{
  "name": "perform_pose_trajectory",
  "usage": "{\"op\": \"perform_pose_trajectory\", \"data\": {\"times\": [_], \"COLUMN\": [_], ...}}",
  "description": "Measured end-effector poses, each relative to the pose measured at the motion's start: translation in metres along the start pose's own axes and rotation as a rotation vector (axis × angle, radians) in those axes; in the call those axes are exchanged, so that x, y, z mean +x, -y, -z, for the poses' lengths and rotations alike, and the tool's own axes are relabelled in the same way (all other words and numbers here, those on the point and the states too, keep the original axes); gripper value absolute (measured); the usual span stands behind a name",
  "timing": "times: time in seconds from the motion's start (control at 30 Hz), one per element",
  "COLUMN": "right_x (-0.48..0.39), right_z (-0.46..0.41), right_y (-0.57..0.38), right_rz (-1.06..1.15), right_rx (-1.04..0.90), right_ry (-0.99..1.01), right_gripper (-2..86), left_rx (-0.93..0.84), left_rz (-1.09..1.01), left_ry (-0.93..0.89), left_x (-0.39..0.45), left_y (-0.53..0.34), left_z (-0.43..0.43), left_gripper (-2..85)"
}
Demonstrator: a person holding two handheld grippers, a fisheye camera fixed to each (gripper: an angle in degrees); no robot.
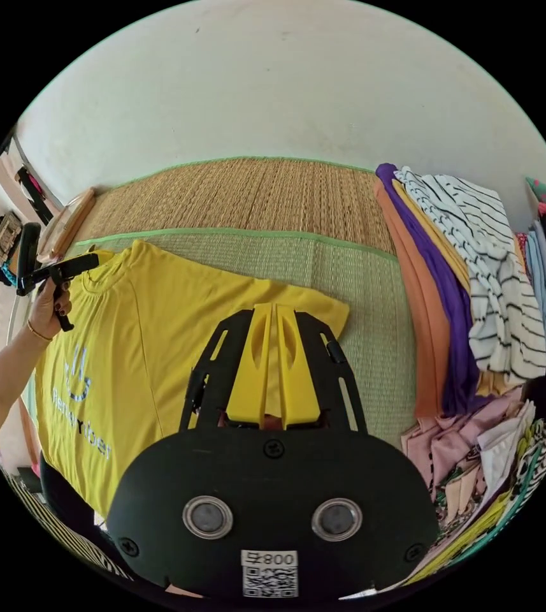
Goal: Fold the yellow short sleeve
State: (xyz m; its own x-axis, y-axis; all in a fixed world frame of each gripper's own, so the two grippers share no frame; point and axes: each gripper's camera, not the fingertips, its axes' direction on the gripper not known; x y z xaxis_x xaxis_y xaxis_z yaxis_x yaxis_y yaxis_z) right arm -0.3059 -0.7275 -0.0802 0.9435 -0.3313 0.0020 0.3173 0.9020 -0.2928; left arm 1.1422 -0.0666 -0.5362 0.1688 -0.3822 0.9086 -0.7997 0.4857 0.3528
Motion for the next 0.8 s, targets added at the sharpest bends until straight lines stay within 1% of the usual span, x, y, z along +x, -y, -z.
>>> {"op": "perform_pose_trajectory", "data": {"times": [0.1, 0.17, 0.2, 0.27, 0.43, 0.53, 0.63, 0.73, 0.8], "right_x": [0.013, 0.018, 0.02, 0.033, 0.046, 0.056, 0.058, 0.054, 0.048], "right_z": [0.001, -0.012, -0.013, -0.014, -0.018, -0.016, -0.008, 0.013, 0.026], "right_y": [-0.034, -0.048, -0.05, -0.046, -0.019, -0.014, -0.025, -0.04, -0.044], "right_rz": [-0.04, -0.049, -0.055, -0.088, -0.102, -0.137, -0.136, -0.133, -0.119], "right_rx": [-0.022, -0.064, -0.053, -0.048, -0.066, -0.075, -0.066, -0.011, 0.03], "right_ry": [0.047, 0.006, 0.005, 0.051, 0.005, 0.045, 0.042, -0.007, 0.019], "right_gripper": [1.1, 0.7, 0.4, 0.1, 0.0, 0.0, 0.0, 0.0, 0.0], "left_rx": [-0.047, -0.09, -0.094, -0.094, -0.097, -0.1, -0.08, -0.023, 0.017], "left_rz": [-0.013, 0.004, 0.019, 0.01, 0.025, 0.023, 0.041, 0.043, 0.053], "left_ry": [0.015, 0.043, 0.052, 0.086, 0.125, 0.131, 0.1, 0.042, 0.068], "left_x": [0.002, 0.0, -0.001, 0.001, 0.006, 0.008, 0.006, -0.001, -0.015], "left_y": [-0.025, -0.034, -0.039, -0.043, -0.045, -0.06, -0.099, -0.156, -0.207], "left_z": [-0.001, -0.008, -0.01, -0.01, -0.013, -0.009, 0.009, 0.052, 0.099], "left_gripper": [4.3, 3.2, 2.3, 1.4, 0.5, 0.5, 0.8, 1.2, 1.5]}}
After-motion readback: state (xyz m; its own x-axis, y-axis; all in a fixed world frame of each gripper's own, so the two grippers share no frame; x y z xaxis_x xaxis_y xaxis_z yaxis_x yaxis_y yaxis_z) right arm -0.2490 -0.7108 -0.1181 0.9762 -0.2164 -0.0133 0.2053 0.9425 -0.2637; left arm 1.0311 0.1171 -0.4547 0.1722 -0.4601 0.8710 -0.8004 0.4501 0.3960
